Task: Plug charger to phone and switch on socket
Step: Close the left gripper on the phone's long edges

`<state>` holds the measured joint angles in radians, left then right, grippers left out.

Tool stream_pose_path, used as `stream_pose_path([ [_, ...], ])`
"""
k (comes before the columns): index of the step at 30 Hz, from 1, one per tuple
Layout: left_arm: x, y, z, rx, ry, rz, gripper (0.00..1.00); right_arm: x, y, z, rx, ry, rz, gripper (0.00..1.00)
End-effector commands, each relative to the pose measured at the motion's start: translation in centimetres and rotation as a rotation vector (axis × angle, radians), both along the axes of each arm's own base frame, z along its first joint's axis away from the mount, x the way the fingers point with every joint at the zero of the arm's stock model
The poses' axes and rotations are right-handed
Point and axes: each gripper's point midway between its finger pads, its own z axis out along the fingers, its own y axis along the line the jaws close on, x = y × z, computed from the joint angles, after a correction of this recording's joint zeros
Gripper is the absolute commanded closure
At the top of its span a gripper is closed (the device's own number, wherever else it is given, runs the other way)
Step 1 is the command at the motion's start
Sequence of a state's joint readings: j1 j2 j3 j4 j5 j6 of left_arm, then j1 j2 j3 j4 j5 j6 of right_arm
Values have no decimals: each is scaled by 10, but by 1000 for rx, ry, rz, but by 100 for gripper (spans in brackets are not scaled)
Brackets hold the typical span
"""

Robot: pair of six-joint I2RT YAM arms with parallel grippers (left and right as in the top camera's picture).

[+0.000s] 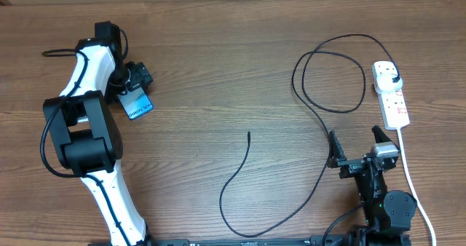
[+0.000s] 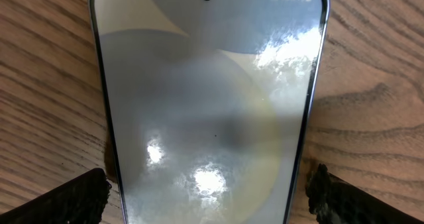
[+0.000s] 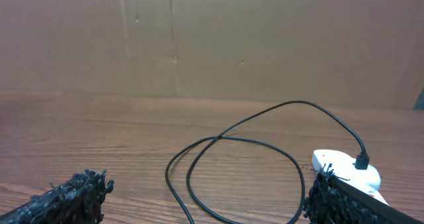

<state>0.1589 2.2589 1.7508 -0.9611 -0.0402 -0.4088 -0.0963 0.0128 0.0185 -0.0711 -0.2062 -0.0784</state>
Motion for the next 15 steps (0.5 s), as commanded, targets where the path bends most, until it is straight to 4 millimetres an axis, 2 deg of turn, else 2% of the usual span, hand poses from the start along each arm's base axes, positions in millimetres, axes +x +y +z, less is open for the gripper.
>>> stream_pose_path([
  [1, -5, -3, -9, -10, 24, -18, 0, 0, 2, -2, 2, -5, 11, 0],
  [15, -14, -4, -17, -15, 49, -4, 0, 0, 2, -2, 1, -5, 11, 0],
])
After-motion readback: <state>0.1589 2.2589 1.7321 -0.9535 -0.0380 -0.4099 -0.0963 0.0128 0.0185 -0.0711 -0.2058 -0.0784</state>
